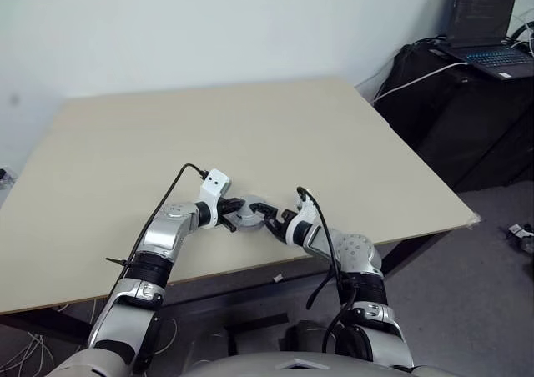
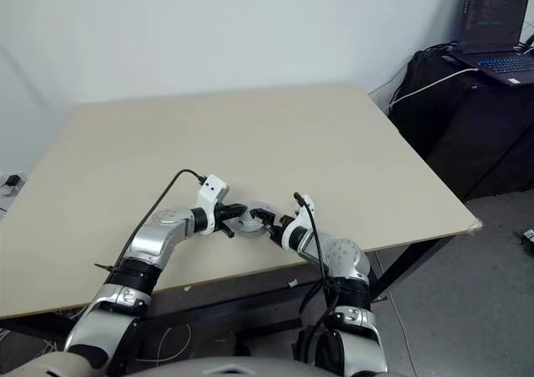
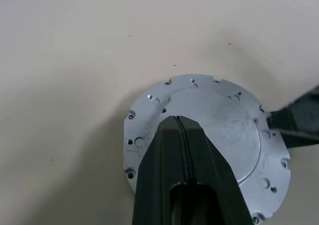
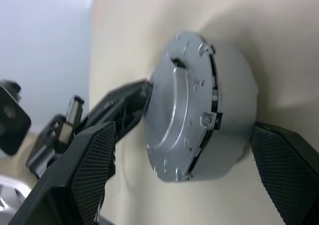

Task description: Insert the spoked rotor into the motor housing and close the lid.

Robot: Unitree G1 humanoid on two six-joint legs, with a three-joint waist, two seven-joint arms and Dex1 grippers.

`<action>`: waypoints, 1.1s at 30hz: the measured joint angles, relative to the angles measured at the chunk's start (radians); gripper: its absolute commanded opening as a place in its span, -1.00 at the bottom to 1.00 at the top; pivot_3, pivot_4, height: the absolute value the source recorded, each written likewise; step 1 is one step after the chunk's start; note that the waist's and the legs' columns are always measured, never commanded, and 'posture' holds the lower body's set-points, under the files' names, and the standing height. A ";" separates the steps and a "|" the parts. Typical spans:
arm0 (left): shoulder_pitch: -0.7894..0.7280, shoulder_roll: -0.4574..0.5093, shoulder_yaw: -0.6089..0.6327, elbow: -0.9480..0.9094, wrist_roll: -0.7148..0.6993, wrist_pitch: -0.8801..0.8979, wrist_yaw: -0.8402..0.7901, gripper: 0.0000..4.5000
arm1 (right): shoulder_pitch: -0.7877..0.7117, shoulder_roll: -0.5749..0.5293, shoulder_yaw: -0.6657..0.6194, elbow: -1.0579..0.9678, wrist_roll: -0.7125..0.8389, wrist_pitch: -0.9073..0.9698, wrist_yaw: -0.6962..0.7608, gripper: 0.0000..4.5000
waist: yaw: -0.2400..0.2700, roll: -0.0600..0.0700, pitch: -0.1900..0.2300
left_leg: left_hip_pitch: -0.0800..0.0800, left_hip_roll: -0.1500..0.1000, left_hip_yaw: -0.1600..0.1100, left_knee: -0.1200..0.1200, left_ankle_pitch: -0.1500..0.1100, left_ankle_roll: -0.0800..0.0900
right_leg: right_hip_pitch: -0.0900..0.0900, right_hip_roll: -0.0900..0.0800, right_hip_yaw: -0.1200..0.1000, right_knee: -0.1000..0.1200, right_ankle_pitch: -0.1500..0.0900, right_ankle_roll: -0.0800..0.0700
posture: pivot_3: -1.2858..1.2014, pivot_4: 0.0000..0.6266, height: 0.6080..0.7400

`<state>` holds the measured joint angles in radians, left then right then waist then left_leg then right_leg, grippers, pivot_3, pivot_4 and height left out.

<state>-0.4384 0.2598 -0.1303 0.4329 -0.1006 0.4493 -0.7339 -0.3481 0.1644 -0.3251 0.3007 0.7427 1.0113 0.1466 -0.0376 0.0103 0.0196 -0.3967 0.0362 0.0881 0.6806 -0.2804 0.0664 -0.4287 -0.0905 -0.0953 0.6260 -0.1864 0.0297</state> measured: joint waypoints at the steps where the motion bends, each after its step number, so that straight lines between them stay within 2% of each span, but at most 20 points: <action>1: 0.000 0.000 0.000 0.000 0.000 0.000 0.000 -1.00 | 0.000 0.000 -0.001 0.002 0.004 -0.004 -0.002 1.00 | 0.001 0.000 0.000 | 0.000 0.000 0.000 0.000 0.000 0.000 | 0.000 0.000 0.000 0.000 0.000 0.000 | 0.03 -1.00 1.00; 15: -0.001 0.018 0.006 -0.002 0.001 0.000 0.011 -1.00 | -0.001 0.000 0.010 0.005 0.049 0.082 0.072 1.00 | 0.000 0.000 0.000 | 0.000 0.000 0.000 0.000 0.000 0.000 | 0.000 0.000 0.000 0.000 0.000 0.000 | 0.03 -1.00 1.00; 30: 0.005 0.012 0.000 -0.006 -0.001 0.004 0.005 -1.00 | -0.014 0.002 0.052 0.055 0.008 -0.002 0.000 1.00 | -0.001 0.000 0.000 | 0.000 0.000 0.000 0.000 0.000 -0.001 | 0.000 0.000 0.000 0.000 0.000 0.000 | 0.03 -1.00 1.00; 33: 0.005 0.013 0.003 -0.007 -0.001 0.003 0.008 -1.00 | -0.014 0.002 0.053 0.055 0.016 -0.001 0.003 0.74 | 0.000 0.000 0.000 | 0.000 0.000 0.000 0.000 0.000 -0.001 | 0.000 0.000 0.000 0.000 0.000 0.000 | 0.03 -1.00 1.00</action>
<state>-0.4333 0.2724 -0.1275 0.4264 -0.1012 0.4528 -0.7261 -0.3621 0.1662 -0.2725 0.3555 0.7585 1.0105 0.1497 -0.0380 0.0104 0.0197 -0.3972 0.0363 0.0882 0.6801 -0.2807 0.0658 -0.4288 -0.0909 -0.0955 0.6262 -0.1865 0.0296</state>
